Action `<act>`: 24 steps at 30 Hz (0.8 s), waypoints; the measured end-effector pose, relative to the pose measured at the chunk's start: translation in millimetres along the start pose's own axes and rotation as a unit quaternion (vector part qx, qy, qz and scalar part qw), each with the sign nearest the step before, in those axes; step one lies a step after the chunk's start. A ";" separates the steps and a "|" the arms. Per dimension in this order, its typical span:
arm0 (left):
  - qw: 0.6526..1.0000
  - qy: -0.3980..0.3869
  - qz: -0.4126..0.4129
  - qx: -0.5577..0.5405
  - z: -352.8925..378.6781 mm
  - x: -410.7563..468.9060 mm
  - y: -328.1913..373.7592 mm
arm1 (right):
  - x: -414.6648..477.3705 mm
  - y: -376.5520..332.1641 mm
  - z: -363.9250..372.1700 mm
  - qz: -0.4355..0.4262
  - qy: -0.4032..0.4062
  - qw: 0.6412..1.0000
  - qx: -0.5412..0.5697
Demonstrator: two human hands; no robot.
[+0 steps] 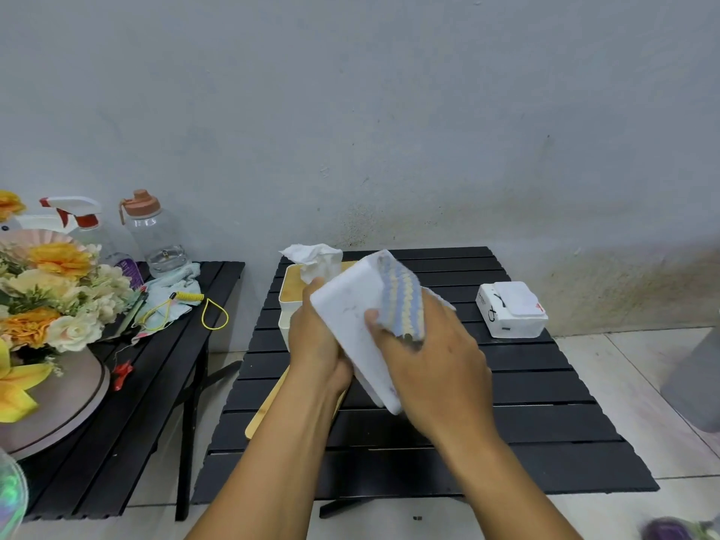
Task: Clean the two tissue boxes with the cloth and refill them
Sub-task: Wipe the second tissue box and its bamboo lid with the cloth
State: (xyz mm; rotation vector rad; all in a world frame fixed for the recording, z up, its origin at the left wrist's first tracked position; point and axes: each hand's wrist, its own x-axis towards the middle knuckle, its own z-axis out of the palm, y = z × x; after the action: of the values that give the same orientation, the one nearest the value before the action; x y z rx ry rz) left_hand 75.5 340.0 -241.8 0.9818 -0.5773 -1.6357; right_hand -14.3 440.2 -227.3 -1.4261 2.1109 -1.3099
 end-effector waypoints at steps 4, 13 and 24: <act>0.986 -0.059 0.042 0.151 13.4 -14.2 8.2 | -0.6 5.8 -3.5 0.041 0.017 0.999 0.023; 0.924 -0.224 0.053 0.305 21.4 -20.7 14.7 | 17.4 34.9 2.2 0.182 0.063 0.944 0.269; 0.948 0.002 0.090 0.306 -20.8 18.3 2.8 | 35.6 58.9 4.3 0.256 0.064 0.813 0.518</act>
State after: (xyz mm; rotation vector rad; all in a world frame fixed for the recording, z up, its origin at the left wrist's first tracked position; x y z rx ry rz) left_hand 93.1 324.2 -256.5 1.3297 -1.1798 -1.3072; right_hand -63.4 413.9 -267.9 -0.2815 1.2290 -1.8473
